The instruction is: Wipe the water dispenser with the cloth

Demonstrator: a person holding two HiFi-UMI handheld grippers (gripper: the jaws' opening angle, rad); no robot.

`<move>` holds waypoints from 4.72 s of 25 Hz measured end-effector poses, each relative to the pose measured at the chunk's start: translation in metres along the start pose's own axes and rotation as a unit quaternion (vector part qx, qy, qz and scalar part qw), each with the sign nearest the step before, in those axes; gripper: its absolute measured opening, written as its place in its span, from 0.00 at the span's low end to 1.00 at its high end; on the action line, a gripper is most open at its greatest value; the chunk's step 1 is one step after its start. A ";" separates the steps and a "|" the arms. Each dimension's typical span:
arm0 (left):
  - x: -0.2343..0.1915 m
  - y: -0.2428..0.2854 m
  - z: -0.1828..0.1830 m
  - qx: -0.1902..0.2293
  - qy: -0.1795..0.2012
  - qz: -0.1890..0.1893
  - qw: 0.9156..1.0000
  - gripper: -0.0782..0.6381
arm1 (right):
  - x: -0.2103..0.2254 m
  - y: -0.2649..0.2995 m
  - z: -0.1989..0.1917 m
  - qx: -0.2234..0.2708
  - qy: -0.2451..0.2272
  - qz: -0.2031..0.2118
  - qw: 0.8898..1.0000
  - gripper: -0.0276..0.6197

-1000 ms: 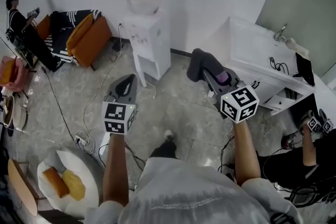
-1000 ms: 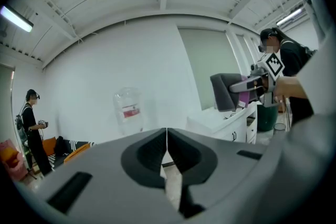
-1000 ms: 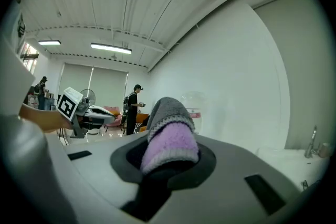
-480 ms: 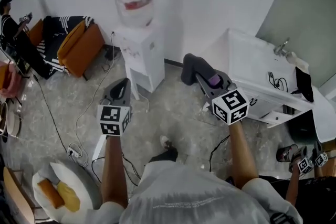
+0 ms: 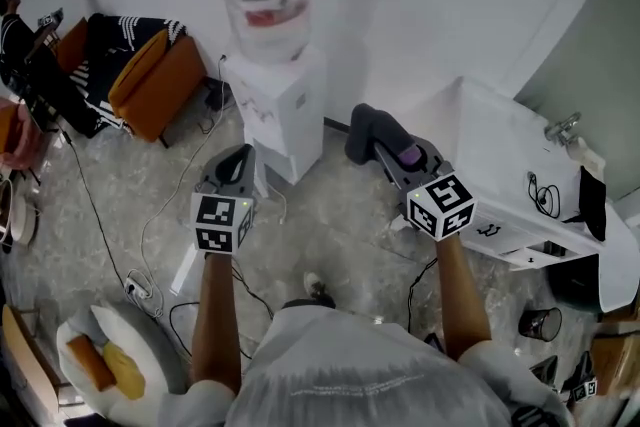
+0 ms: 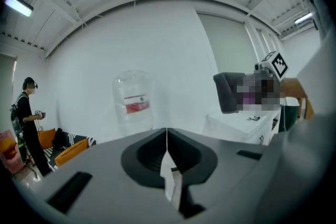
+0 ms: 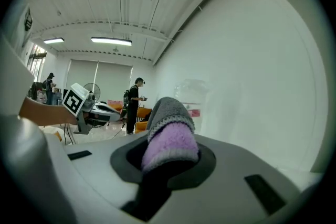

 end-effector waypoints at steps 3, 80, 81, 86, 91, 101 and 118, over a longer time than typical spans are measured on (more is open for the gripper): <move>-0.010 0.026 -0.003 -0.003 -0.003 0.003 1.000 0.13 | 0.021 0.025 -0.003 -0.009 0.000 0.003 1.000 0.15; 0.036 0.337 -0.430 0.030 -0.037 0.017 0.999 0.13 | 0.160 0.407 -0.271 0.084 -0.130 0.050 0.987 0.15; 0.037 0.337 -0.429 0.031 -0.035 0.015 0.999 0.13 | 0.151 0.409 -0.271 0.086 -0.129 0.065 0.986 0.15; 0.045 0.337 -0.429 0.033 -0.034 0.010 0.999 0.13 | 0.132 0.409 -0.281 0.101 -0.131 0.108 0.980 0.16; 0.043 0.338 -0.438 0.028 -0.032 0.008 0.999 0.13 | 0.186 0.408 -0.322 0.051 -0.139 0.056 0.987 0.16; 0.051 0.356 -0.449 0.014 -0.021 0.002 1.000 0.13 | 0.348 0.412 -0.408 -0.032 -0.078 -0.078 0.993 0.16; 0.042 0.362 -0.485 -0.014 -0.045 0.007 0.999 0.13 | 0.225 0.434 -0.447 0.031 -0.105 0.065 0.992 0.16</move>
Point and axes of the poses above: the fingertips, and each gripper's own axes: y forward along the fingers, x to its right, z out of its top, the point moved 1 cm from there along -y, backward along the fingers, and after that the axes turned 15 degrees about z, right-handed, at the moved point
